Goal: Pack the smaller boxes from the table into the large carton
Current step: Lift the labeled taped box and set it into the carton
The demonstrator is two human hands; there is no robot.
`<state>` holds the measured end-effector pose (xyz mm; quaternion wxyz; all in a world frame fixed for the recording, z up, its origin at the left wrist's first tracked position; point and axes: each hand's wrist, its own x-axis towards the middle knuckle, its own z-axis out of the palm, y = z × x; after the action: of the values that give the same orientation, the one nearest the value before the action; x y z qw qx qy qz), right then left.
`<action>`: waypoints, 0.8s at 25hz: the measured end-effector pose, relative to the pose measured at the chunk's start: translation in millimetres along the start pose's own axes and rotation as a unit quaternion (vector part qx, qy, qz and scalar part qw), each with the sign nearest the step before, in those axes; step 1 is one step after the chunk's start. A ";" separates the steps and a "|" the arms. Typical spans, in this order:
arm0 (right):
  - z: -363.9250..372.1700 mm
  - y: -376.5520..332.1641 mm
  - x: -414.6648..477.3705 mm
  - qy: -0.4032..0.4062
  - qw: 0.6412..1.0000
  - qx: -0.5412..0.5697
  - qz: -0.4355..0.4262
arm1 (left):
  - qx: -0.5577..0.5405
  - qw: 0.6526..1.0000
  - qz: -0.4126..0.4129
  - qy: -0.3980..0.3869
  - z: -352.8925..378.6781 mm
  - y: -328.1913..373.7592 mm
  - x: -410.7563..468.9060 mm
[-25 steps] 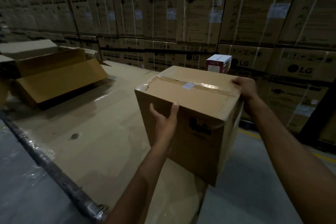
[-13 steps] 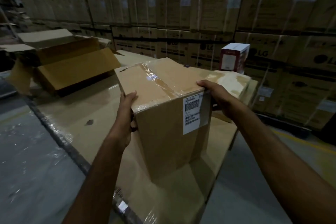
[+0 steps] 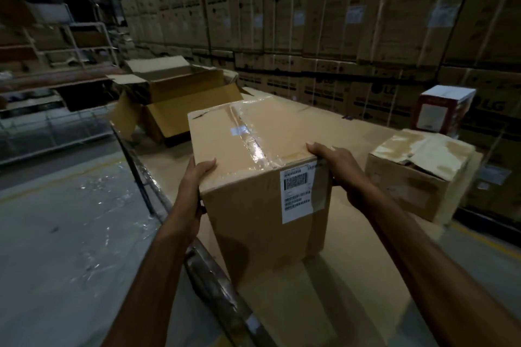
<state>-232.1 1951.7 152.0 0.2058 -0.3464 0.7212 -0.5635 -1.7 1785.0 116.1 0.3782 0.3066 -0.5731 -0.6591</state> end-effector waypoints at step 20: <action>318.6 -76.6 58.7 -0.173 0.938 0.283 0.097 | -0.059 0.985 0.148 0.060 -291.7 57.8 40.9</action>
<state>-32.3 1685.7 141.4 0.4709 -0.2942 0.5156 -0.6526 229.6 1594.2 129.2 0.5229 0.2341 -0.5488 -0.6088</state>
